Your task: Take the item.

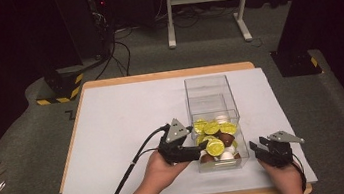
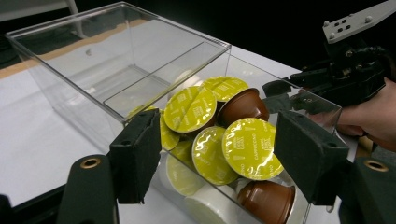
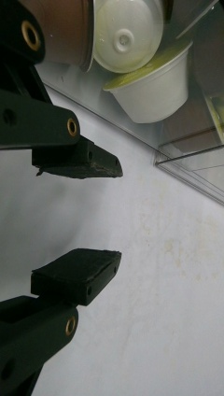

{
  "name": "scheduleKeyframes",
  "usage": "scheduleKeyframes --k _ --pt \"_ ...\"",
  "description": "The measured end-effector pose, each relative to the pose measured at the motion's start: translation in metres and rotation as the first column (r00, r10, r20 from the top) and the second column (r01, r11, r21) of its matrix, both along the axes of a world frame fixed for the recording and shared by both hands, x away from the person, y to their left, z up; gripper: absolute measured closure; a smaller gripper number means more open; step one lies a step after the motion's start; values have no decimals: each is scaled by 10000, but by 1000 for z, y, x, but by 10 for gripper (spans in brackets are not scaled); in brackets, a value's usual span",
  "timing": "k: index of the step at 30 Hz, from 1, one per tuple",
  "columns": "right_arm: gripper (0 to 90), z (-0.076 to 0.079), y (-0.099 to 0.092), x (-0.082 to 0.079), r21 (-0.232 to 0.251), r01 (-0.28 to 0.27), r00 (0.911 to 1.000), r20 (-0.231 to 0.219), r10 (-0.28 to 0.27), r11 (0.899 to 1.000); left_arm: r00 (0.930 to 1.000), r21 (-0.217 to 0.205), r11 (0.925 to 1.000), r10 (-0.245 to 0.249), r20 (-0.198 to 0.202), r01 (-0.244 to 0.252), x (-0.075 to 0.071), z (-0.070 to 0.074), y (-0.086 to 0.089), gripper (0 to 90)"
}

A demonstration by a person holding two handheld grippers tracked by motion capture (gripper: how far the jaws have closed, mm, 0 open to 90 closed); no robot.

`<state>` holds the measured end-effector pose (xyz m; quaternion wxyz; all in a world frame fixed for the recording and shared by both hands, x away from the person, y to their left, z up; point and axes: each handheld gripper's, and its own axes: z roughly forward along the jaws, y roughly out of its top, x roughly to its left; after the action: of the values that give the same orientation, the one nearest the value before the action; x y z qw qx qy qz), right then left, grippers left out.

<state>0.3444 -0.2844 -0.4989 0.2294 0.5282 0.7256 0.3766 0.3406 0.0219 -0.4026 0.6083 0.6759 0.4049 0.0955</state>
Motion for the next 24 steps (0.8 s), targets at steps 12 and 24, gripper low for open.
scheduleKeyframes --k 12,24 --pt "527 0 0 0 29 36 10000 9 -36 10000 9991 421 9983 -384 -182 392 -1 -18 -24 305" --pt "528 0 -1 0 37 63 10000 15 -63 10000 9979 851 9945 -581 -280 603 -2 -32 -41 299"
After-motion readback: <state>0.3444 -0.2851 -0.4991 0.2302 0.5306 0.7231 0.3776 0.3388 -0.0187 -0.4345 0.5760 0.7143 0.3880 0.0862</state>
